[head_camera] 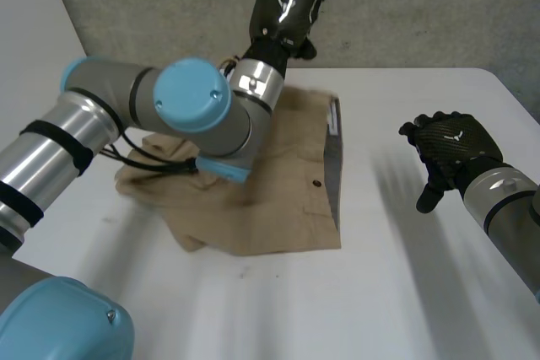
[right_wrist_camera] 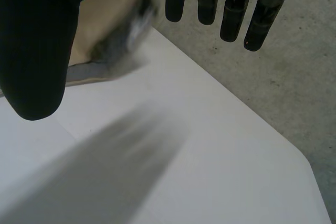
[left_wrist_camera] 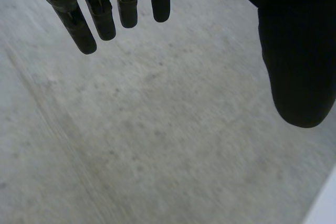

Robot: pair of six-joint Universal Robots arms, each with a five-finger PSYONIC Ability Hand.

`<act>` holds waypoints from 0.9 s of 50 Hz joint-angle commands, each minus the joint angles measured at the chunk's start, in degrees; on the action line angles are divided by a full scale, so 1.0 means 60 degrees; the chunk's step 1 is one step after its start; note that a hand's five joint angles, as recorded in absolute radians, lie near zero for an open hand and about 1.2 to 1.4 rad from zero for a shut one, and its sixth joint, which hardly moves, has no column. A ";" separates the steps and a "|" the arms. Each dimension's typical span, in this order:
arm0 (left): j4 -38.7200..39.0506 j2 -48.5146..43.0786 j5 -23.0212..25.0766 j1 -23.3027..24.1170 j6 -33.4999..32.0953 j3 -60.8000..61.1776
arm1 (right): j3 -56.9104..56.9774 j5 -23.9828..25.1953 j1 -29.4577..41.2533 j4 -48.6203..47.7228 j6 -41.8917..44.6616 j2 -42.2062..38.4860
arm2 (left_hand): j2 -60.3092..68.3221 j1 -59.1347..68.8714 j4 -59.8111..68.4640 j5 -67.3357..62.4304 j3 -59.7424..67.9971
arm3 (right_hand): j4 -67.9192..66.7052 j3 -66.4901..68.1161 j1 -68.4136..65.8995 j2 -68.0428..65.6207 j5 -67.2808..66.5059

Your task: Fold the shorts.

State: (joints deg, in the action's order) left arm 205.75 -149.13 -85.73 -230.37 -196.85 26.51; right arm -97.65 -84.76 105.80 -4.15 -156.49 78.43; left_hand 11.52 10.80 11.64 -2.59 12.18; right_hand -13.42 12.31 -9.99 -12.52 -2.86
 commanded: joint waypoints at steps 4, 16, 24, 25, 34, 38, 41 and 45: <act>0.0147 0.2338 -0.0140 -0.0233 0.0025 0.3621 | -0.0058 0.0153 0.0033 0.0017 0.0022 0.0009 | -0.0253 -0.0134 -0.0273 0.0432 -0.0363 | 0.0570 -0.0385 -0.0001 0.0421 0.0476; -0.0555 0.5882 -0.0975 -0.0965 0.0083 0.8528 | -0.0497 0.0533 0.1071 -0.0012 -0.0095 -0.0093 | -0.0161 -0.0042 -0.0181 0.0340 -0.0271 | 0.0570 -0.0385 -0.0001 0.0421 0.0476; -0.1551 0.7756 -0.1005 -0.1419 0.0390 1.1265 | -0.0133 0.0988 0.1980 -0.0157 -0.0080 -0.1189 | -0.0133 -0.0014 -0.0153 0.0312 -0.0243 | -0.0249 0.0434 -0.0820 -0.0398 -0.0343; -0.1581 0.7904 -0.1005 -0.1463 0.0449 1.1488 | -0.0044 0.0988 0.2025 -0.0231 -0.0066 -0.1323 | -0.0133 -0.0014 -0.0153 0.0312 -0.0243 | -0.0452 0.0636 -0.1022 -0.0600 -0.0545; -0.1932 0.9193 -0.0990 -0.2385 0.1371 1.3275 | 0.0776 0.0929 0.2157 -0.0759 -0.0139 -0.2554 | 0.0007 0.0126 -0.0013 0.0172 -0.0103 | -0.2612 0.2797 -0.3183 -0.2761 -0.2706; -0.2283 0.9458 -0.0976 -0.2868 0.1650 1.3656 | 0.1084 0.0929 0.2201 -0.0876 -0.0139 -0.2964 | 0.0007 0.0126 -0.0013 0.0172 -0.0103 | -0.3172 0.3357 -0.3743 -0.3321 -0.3266; -0.2445 0.9532 -0.0947 -0.3118 0.1782 1.3848 | 0.1289 0.0929 0.2230 -0.0876 -0.0124 -0.3301 | 0.0007 0.0126 -0.0013 0.0172 -0.0103 | -0.3397 0.3582 -0.3968 -0.3546 -0.3491; -0.2548 0.9547 -0.0917 -0.3382 0.1943 1.4067 | 0.1495 0.0929 0.2288 -0.0876 -0.0124 -0.3624 | 0.0007 0.0126 -0.0013 0.0172 -0.0103 | -0.3397 0.3582 -0.3968 -0.3546 -0.3491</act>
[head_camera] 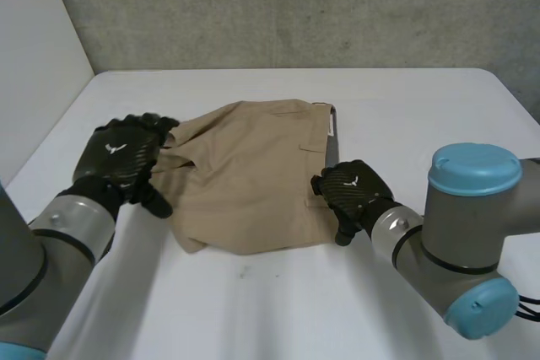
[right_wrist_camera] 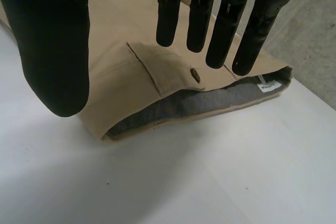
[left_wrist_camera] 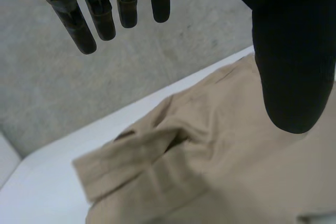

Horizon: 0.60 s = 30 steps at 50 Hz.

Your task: Fold the shorts.

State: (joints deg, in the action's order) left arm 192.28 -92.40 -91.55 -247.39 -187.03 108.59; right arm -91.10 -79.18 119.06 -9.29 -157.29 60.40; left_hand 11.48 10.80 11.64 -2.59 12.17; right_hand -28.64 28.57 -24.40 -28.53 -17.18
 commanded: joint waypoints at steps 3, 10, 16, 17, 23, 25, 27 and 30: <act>-0.0348 0.0093 0.0082 -0.0779 0.0366 0.0579 | 0.0505 -0.0001 0.0152 -0.0034 -0.0005 -0.0778 | -0.0042 0.0070 -0.0069 0.0228 -0.0158 | -0.0860 0.0871 -0.1567 -0.0878 -0.1104; -0.0348 0.0078 0.0126 -0.1029 0.0381 0.0755 | 0.0798 -0.0031 0.0284 -0.0093 -0.0020 -0.1013 | -0.0154 -0.0042 -0.0181 0.0340 -0.0270 | -0.2452 0.2464 -0.3159 -0.2470 -0.2697; -0.0348 0.0078 0.0126 -0.1044 0.0381 0.0931 | 0.1047 -0.0089 0.0343 -0.0268 -0.0020 -0.1262 | -0.0182 -0.0070 -0.0209 0.0368 -0.0298 | -0.7775 0.7787 -0.8483 -0.7794 -0.8020; -0.0348 0.0078 0.0126 -0.1044 0.0381 0.0931 | 0.1091 -0.0147 0.0343 -0.0298 -0.0020 -0.1262 | -0.0182 -0.0070 -0.0209 0.0368 -0.0298 | -0.8552 0.8563 -0.9259 -0.8570 -0.8796; -0.0377 0.0166 0.0112 -0.0897 0.0395 0.1106 | 0.1150 -0.0775 0.0314 -0.0400 -0.0049 -0.0796 | -0.0014 0.0098 -0.0041 0.0200 -0.0130 | -0.8559 0.8571 -0.9267 -0.8578 -0.8804; -0.0392 0.0224 0.0112 -0.0883 0.0395 0.1150 | 0.1077 -0.1099 0.0299 -0.0400 -0.0152 -0.0195 | 0.0014 0.0126 -0.0013 0.0172 -0.0102 | -0.8559 0.8571 -0.9267 -0.8578 -0.8804; -0.0435 0.0268 0.0112 -0.0882 0.0410 0.1194 | 0.1033 -0.1217 0.0270 -0.0400 -0.0298 0.0186 | 0.0014 0.0126 -0.0013 0.0172 -0.0102 | -0.8559 0.8571 -0.9267 -0.8578 -0.8804; -0.0552 0.0269 0.0112 -0.0839 0.0410 0.1311 | 0.0989 -0.1349 0.0226 -0.0386 -0.0766 0.0802 | 0.0181 0.0293 0.0154 0.0005 0.0065 | -0.8559 0.8571 -0.9267 -0.8578 -0.8804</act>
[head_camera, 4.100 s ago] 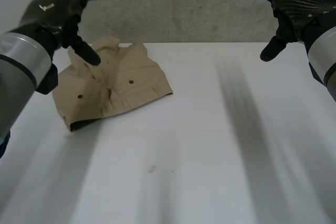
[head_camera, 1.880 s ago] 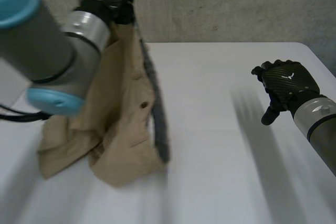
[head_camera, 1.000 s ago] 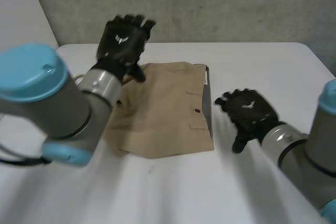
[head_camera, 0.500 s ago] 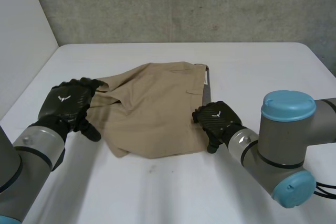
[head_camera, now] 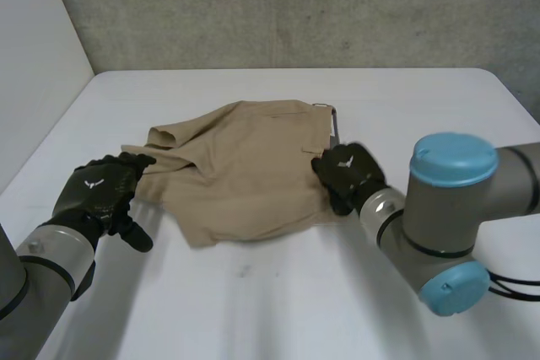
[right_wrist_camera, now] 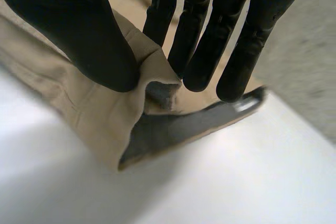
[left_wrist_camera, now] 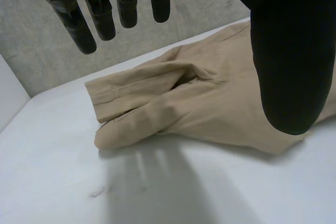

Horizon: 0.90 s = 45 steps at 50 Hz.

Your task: Fold the shorts.

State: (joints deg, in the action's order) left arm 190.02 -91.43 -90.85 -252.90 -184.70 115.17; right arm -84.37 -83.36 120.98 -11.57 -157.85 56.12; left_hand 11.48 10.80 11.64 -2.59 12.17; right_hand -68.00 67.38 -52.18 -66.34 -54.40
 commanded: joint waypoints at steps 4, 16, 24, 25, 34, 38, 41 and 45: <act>-0.0264 0.0034 -0.0005 0.0270 0.0051 0.0345 | -0.0177 -0.0681 -0.0110 0.0010 -0.1435 0.1970 | 0.0881 0.0993 0.0854 -0.0695 0.0765 | -0.2000 0.2103 -0.4637 -0.2276 -0.2600; -0.0279 -0.0714 0.0317 0.1032 0.1209 0.0272 | -0.0177 -0.0696 0.0007 0.0083 -0.1949 0.2058 | 0.3602 0.3715 0.3576 -0.3417 0.3487 | -0.2000 0.2103 -0.4637 -0.2276 -0.2600; -0.0220 -0.2294 0.0259 0.1369 0.1385 -0.0430 | -0.0118 -0.0681 0.0007 0.0360 -0.2037 0.2511 | 0.3154 0.3266 0.3127 -0.2968 0.3038 | -0.2000 0.2103 -0.4637 -0.2276 -0.2600; -0.0205 -0.2426 0.0259 0.1369 0.1399 -0.0561 | -0.0133 -0.0681 0.0007 0.0390 -0.2037 0.2570 | 0.3098 0.3211 0.3072 -0.2913 0.2982 | -0.2000 0.2103 -0.4637 -0.2276 -0.2600; 0.0145 -0.3057 -0.0457 0.1384 0.1399 -0.1704 | -0.0235 -0.0652 0.0051 0.0669 -0.2037 0.3318 | 0.1388 0.1500 0.1361 -0.1202 0.1272 | -0.2000 0.2103 -0.4637 -0.2276 -0.2600; 0.0540 -0.3203 -0.0941 0.1384 0.1385 -0.1997 | -0.0279 -0.0637 0.0065 0.0669 -0.2022 0.3362 | 0.1388 0.1500 0.1361 -0.1202 0.1272 | -0.2000 0.2103 -0.4637 -0.2276 -0.2600; 0.0790 -0.3335 -0.1074 0.1384 0.1326 -0.2130 | -0.0294 -0.0637 0.0095 0.0669 -0.2022 0.3347 | 0.1388 0.1500 0.1361 -0.1202 0.1272 | -0.2000 0.2103 -0.4637 -0.2276 -0.2600; 0.1040 -0.3643 -0.1089 0.1384 0.1238 -0.2408 | -0.0279 -0.0623 0.0109 0.0654 -0.2022 0.3347 | 0.1388 0.1500 0.1361 -0.1202 0.1272 | -0.2000 0.2103 -0.4637 -0.2276 -0.2600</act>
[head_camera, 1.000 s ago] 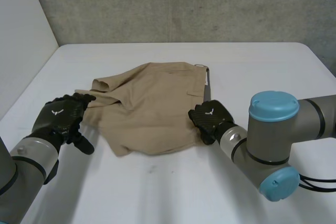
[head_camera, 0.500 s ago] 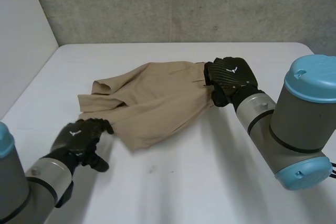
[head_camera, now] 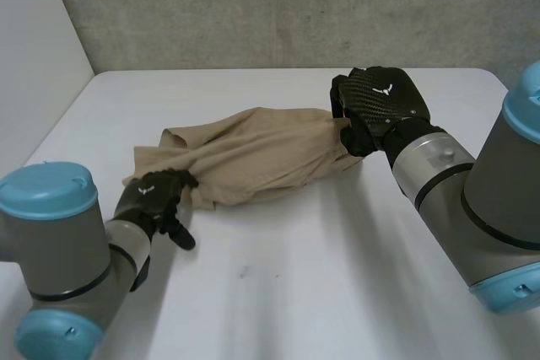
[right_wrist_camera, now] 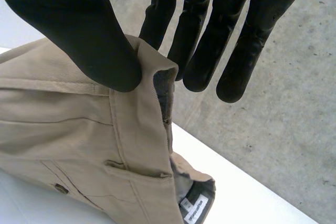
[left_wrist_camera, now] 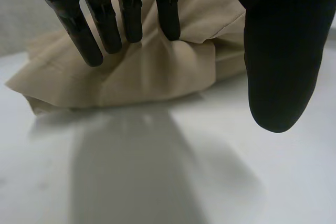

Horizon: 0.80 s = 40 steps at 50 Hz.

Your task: Fold the shorts.

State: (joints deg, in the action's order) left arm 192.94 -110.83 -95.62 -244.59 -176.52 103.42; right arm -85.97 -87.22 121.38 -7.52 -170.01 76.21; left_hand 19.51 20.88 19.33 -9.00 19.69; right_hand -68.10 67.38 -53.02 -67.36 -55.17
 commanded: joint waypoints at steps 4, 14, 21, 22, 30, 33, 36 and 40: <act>0.0569 -0.0907 -0.0322 -0.0001 -0.0155 -0.0932 | -0.0012 0.0035 0.0043 -0.0021 0.0005 -0.0016 | 0.0049 -0.0180 0.0079 -0.0133 0.0019 | -0.1983 0.2103 -0.4496 -0.2107 -0.2471; 0.0466 -0.2182 -0.0352 -0.0001 -0.0463 -0.2456 | -0.0026 0.0035 0.0043 -0.0021 0.0035 -0.0075 | 0.0105 -0.0124 0.0135 -0.0189 0.0075 | -0.1983 0.2103 -0.4496 -0.2107 -0.2471; 0.0451 -0.2798 -0.0352 -0.0001 -0.0551 -0.3218 | -0.0026 0.0020 0.0028 -0.0035 0.0093 -0.0119 | 0.0245 0.0016 0.0275 -0.0329 0.0215 | -0.1983 0.2103 -0.4496 -0.2107 -0.2471; 0.0451 -0.2856 -0.0337 -0.0001 -0.0551 -0.3262 | -0.0026 0.0020 0.0028 -0.0050 0.0093 -0.0134 | 0.0300 0.0072 0.0331 -0.0385 0.0271 | -0.1983 0.2103 -0.4496 -0.2107 -0.2471; 0.0539 -0.3223 -0.0337 0.0072 -0.0566 -0.3541 | 0.0018 -0.0024 0.0014 -0.0079 0.0152 -0.0602 | 0.6877 0.6648 0.6907 -0.6961 0.6847 | -0.1983 0.2103 -0.4496 -0.2107 -0.2471; 0.0510 -0.3106 -0.0279 0.0072 -0.0566 -0.3453 | 0.0105 -0.0038 -0.0015 -0.0079 0.0341 -0.0864 | 1.0080 0.9851 1.0110 -1.0164 1.0050 | -0.1983 0.2103 -0.4496 -0.2107 -0.2471; 0.0364 -0.2435 -0.0249 0.0014 -0.0566 -0.3278 | 0.0193 -0.0053 -0.0089 -0.0050 0.0576 -0.1100 | 1.0082 0.9853 1.0112 -1.0166 1.0052 | -0.1983 0.2103 -0.4496 -0.2107 -0.2471; -0.0061 -0.0868 -0.0001 -0.0103 -0.0551 -0.2473 | 0.0281 -0.0272 -0.0104 -0.0050 0.1176 -0.1378 | 1.0082 0.9853 1.0112 -1.0166 1.0052 | -0.1983 0.2103 -0.4496 -0.2107 -0.2471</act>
State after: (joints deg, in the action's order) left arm 195.53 -127.47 -97.26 -244.36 -179.90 83.15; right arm -85.17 -87.55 121.11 -7.91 -167.27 70.53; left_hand 67.76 64.14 68.09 -54.13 67.40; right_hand -68.29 67.39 -53.86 -67.36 -55.17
